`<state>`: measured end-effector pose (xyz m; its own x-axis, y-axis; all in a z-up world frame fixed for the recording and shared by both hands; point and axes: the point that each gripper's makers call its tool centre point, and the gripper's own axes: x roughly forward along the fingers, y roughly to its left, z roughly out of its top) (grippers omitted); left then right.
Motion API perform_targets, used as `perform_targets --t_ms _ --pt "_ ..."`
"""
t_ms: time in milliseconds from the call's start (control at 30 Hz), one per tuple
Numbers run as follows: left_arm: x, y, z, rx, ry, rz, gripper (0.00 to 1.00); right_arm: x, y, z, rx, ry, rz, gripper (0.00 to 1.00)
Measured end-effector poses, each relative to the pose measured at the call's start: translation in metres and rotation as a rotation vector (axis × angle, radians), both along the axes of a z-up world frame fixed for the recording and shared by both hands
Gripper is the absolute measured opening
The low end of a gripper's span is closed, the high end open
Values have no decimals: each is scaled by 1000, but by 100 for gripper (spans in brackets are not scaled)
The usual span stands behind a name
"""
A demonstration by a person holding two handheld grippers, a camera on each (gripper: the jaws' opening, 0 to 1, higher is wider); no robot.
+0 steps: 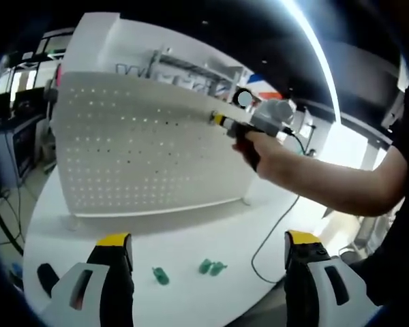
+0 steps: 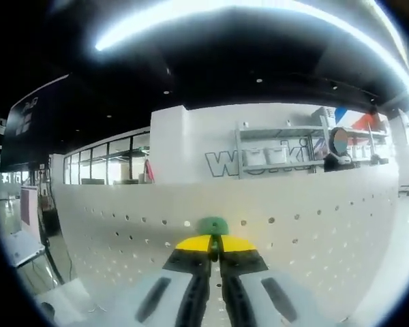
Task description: Insert the hook assembly into the mounting plate slot until the hook locks in place.
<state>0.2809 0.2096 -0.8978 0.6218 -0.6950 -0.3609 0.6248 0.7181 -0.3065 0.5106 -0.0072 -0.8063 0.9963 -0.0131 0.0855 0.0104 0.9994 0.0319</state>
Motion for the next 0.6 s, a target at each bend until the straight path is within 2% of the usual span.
perform_targets --t_ms 100,267,367,433,600 --pt "-1 -2 -1 4 0 -7 94 0 0 0 24 6 -4 1" --pt "-2 -4 -1 51 -28 -26 97 -1 1 0 47 23 -8 2" --pt "-1 -2 0 43 -27 -18 97 -1 2 0 38 46 -2 4" --pt "-2 0 -1 38 -24 -10 97 -2 2 1 69 40 6 4" --pt "-3 4 -1 39 -23 1 97 -4 5 4 65 34 19 10"
